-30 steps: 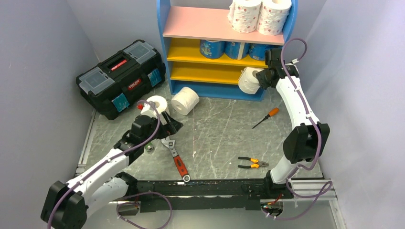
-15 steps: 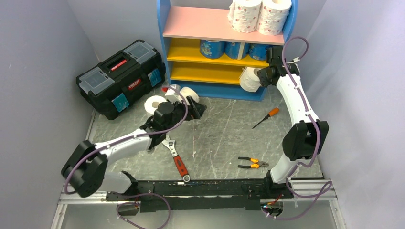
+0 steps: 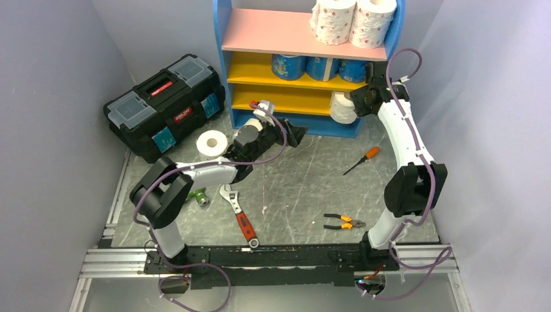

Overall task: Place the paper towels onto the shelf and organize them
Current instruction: Place the paper towel on the shelf.

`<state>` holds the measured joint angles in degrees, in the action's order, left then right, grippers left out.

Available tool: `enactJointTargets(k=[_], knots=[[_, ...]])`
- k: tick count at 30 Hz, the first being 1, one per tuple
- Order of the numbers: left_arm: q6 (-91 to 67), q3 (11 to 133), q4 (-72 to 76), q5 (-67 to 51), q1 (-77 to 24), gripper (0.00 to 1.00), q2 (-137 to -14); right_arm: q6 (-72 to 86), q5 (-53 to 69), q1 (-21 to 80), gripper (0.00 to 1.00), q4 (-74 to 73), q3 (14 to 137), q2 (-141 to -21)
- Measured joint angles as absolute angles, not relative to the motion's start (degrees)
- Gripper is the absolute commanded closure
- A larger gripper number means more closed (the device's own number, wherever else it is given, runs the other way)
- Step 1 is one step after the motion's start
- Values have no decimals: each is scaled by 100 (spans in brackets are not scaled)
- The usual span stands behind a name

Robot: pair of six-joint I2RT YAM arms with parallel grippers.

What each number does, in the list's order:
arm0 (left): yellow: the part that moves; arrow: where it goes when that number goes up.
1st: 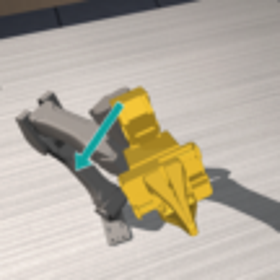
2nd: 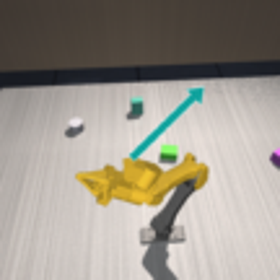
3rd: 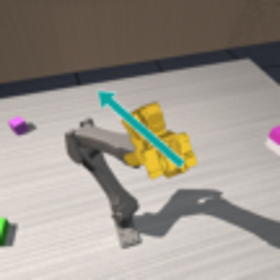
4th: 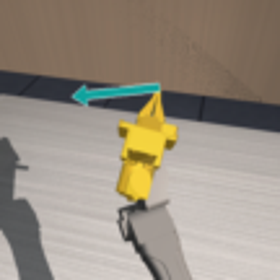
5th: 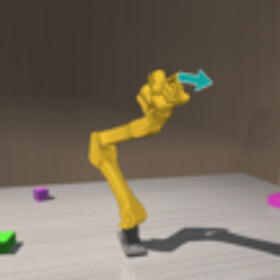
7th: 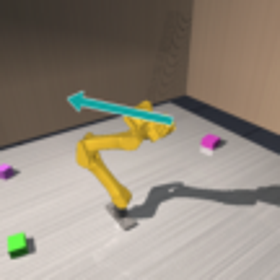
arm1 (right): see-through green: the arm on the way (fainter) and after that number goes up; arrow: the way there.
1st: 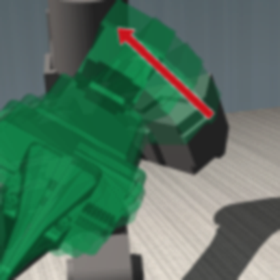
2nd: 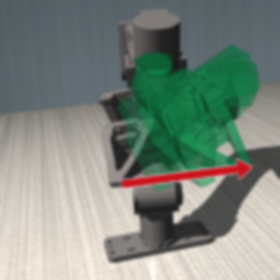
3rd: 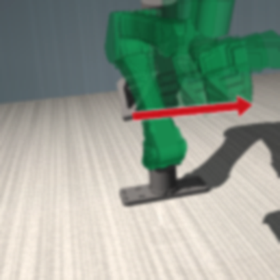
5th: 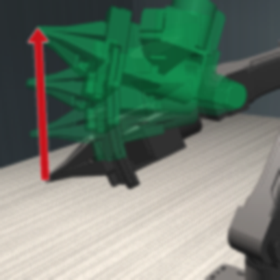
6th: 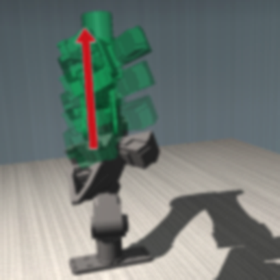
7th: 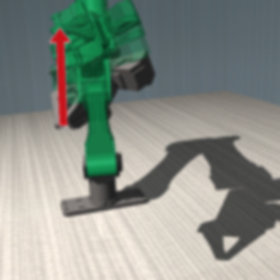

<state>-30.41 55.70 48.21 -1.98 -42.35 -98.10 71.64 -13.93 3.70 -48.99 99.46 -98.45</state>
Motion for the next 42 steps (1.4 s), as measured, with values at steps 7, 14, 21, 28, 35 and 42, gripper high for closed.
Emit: enactJointTargets(k=[7, 14, 21, 28, 35, 42], knots=[[-2939, 6088, 5459, -377, -4344, 1, -10597, 7078, -1284, 263, 50, -4779, 9959, -9845], [-2963, 6180, 5507, -515, -4362, 1, -10871, 6820, -1074, 93, 43, -4705, 9957, -9845], [-3065, 5865, 5769, -515, -4368, 1, -10853, 6587, -696, 51, 43, -4475, 9780, -9841], [-3081, 5253, 5749, -478, -4372, 1, -10615, 6523, -539, 49, 43, -4252, 9533, -9793], [-3063, 5024, 5765, -445, -4377, 1, -10092, 6423, -558, 49, 37, -4147, 9529, -9472], [-3009, 4748, 5730, -366, -4429, 1, -9727, 6274, -613, 49, 20, -4139, 9491, -9039]])
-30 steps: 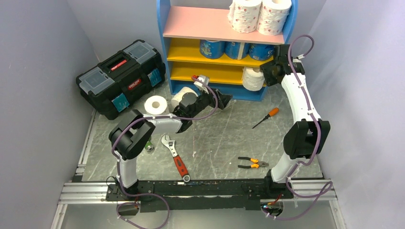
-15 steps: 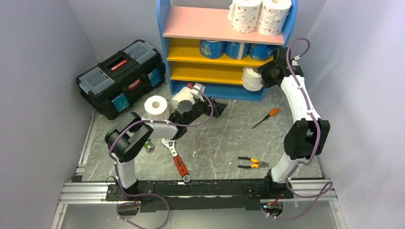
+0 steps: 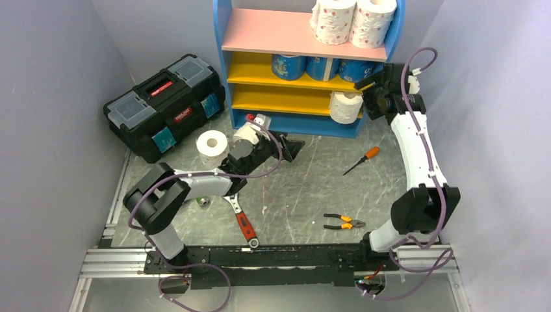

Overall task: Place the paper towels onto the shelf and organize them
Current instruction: Place the paper towel on the shelf.

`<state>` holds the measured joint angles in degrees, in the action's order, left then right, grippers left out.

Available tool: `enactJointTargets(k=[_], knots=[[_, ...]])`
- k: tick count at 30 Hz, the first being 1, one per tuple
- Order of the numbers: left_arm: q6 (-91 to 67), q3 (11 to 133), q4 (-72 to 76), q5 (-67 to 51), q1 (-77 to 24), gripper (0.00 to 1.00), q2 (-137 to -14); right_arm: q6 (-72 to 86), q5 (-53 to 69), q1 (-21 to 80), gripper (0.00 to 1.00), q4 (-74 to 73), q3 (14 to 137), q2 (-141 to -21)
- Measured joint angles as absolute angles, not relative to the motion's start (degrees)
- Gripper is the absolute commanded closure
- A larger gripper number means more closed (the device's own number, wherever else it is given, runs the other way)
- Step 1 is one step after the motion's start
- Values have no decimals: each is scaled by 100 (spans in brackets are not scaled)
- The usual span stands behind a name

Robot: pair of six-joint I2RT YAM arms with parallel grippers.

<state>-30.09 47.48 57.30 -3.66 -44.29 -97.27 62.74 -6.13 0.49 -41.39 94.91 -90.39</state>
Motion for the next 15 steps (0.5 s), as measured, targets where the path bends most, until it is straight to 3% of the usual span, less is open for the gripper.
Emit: enactJointTargets(k=[5, 15], knots=[[-2950, 4294, 5457, -220, -4473, 1, -9109, 5780, -650, 49, 22, -3789, 8630, -8012], [-3024, 2932, 4254, 646, -4609, 1, -6713, 4305, -349, 40, 23, -1452, 5218, -5404]])
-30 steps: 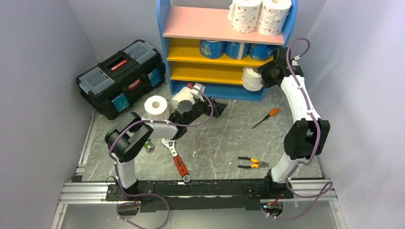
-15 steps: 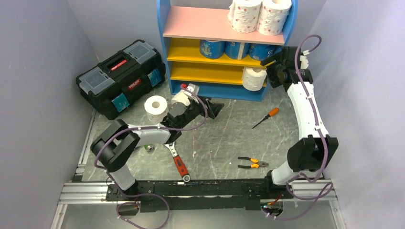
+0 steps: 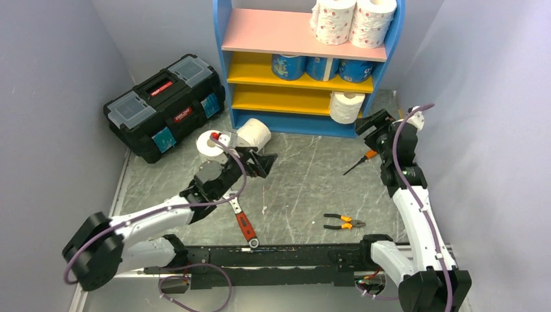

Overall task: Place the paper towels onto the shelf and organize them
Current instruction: Place the paper towel on the shelf.

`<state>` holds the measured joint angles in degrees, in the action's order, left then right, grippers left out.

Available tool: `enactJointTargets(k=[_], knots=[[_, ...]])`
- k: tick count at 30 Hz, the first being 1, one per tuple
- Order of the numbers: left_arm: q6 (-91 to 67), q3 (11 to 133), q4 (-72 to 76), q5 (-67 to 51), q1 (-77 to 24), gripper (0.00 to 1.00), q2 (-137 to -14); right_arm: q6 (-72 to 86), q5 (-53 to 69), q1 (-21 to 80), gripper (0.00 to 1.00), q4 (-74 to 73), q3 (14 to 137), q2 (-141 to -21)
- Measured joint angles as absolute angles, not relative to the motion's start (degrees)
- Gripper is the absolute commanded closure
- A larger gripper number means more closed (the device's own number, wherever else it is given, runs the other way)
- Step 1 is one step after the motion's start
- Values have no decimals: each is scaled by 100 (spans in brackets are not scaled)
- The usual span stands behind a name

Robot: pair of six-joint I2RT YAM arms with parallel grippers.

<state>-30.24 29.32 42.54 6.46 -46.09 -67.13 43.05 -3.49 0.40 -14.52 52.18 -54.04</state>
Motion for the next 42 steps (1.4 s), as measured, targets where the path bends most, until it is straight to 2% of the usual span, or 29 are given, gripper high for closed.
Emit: enactJointTargets(k=[6, 15, 22, 32, 42], knots=[[-3258, 2816, 2825, 1223, -4622, 1, -5175, 3465, -366, 152, 25, -626, 4313, -5188], [-3715, 2134, 993, 1647, -4622, 1, -2926, 2112, -1675, 1428, 25, 303, 4202, -5389], [-4016, 1997, -733, 1857, -4622, 1, -1356, 1485, -2167, 1435, 25, 1186, 4069, -6084], [-4005, 1990, -2198, 2349, -4624, 1, -141, 1352, -2051, 1194, 28, 1811, 4077, -6853], [-3959, 1994, -2351, 2429, -4622, 1, -471, 1732, -1841, 982, 36, 1984, 4296, -7585]])
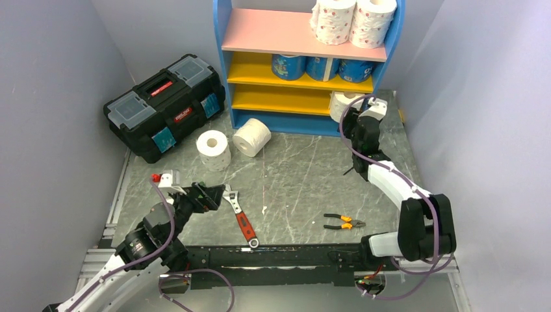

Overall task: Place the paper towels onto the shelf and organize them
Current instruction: Place the paper towel on the shelf.

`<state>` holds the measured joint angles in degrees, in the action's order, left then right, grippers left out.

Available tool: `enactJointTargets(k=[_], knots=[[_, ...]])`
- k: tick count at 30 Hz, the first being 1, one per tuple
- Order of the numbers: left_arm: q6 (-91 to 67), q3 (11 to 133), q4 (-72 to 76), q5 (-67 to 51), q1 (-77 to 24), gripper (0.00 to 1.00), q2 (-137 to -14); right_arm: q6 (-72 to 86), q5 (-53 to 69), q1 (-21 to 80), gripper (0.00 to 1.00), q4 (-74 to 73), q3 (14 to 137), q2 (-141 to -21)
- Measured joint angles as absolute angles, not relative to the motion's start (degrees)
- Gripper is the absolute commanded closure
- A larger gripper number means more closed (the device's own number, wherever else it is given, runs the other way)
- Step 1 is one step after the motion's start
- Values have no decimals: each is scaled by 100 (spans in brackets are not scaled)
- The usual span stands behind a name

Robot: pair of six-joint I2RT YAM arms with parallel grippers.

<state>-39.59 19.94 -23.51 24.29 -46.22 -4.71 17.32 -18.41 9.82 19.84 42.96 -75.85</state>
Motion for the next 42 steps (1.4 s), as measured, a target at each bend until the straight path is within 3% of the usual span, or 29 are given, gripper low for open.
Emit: enactJointTargets(k=[18, 42], knots=[[-3830, 2064, -2285, 2493, -4624, 0, -731, 2257, -1752, 858, 37, 2364, 4989, -8597], [-3859, 2064, -2171, 2488, -4624, 1, -875, 2742, -1933, 790, 35, 2497, 5371, -9078]])
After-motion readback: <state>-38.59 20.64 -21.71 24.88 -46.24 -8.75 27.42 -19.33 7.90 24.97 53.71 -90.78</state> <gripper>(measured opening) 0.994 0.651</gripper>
